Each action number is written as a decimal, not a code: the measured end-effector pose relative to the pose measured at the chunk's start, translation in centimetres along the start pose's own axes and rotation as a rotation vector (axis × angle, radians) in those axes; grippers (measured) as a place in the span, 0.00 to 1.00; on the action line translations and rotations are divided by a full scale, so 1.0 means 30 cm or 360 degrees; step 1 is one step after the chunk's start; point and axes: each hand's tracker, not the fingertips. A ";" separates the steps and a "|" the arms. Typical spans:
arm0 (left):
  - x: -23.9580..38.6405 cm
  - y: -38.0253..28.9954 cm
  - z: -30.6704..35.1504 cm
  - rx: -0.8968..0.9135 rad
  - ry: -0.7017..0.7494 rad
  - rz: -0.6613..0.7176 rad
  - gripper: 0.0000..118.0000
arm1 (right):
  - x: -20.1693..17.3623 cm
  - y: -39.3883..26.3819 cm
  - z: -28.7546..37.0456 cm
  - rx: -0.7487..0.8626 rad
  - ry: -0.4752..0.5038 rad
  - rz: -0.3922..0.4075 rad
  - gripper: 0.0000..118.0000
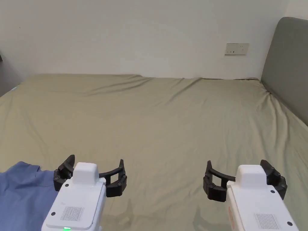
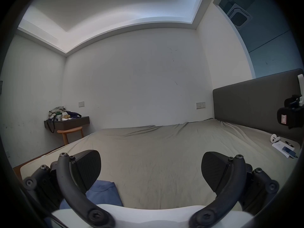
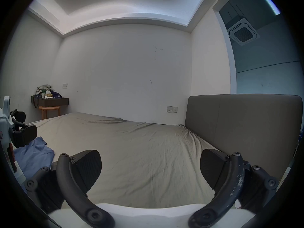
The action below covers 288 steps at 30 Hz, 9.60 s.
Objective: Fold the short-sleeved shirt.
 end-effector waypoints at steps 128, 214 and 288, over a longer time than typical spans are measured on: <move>-0.892 -0.098 0.396 -0.0555 0.0839 0.0263 0.00 | -0.846 0.135 0.025 -0.0002 0.0994 0.0008 0.02; 0.535 -0.385 -0.305 -0.1576 -0.0810 0.0266 0.04 | 0.244 -0.053 0.124 -0.0190 -0.0132 -0.0085 0.02; 0.098 -0.343 -0.121 -0.1277 -0.0361 0.0161 0.01 | 0.183 -0.172 -0.142 -0.0825 0.0046 -0.0153 0.70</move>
